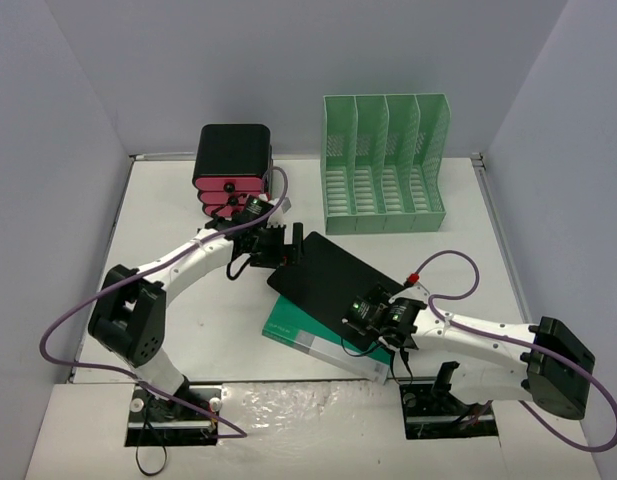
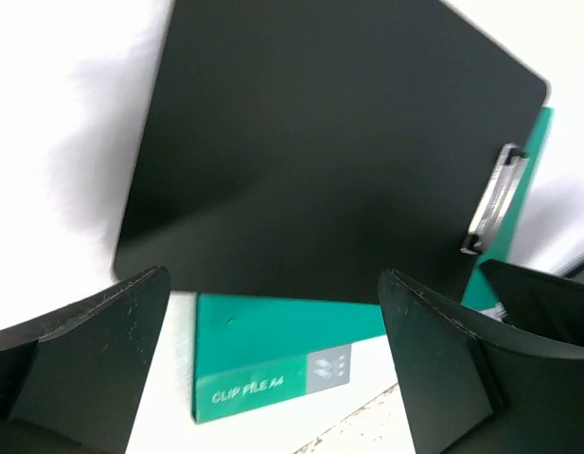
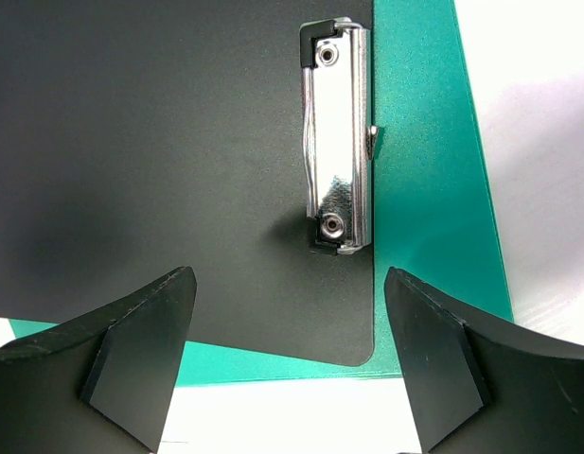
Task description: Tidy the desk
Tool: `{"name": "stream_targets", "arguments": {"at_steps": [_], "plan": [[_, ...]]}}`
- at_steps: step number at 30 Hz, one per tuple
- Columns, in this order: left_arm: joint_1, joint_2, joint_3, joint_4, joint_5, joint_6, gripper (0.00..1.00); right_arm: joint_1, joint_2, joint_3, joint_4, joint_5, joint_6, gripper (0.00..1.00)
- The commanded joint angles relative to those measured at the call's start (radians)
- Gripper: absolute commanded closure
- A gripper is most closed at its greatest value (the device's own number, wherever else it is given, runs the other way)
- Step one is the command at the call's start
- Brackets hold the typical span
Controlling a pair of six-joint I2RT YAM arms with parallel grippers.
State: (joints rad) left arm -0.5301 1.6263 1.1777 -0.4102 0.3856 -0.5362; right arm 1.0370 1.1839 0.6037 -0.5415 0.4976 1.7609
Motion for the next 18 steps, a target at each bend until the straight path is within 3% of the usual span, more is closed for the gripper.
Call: {"name": "stream_targets", "arguments": {"at_steps": [1,18], "plan": [[-0.007,0.044,0.052,0.03,0.089,0.028,0.11,0.009,-0.002,0.008,-0.035,0.05,0.032,0.22],[-0.022,0.158,0.028,-0.038,-0.014,0.07,0.12,0.02,-0.062,-0.005,-0.054,0.037,0.041,0.22]]}}
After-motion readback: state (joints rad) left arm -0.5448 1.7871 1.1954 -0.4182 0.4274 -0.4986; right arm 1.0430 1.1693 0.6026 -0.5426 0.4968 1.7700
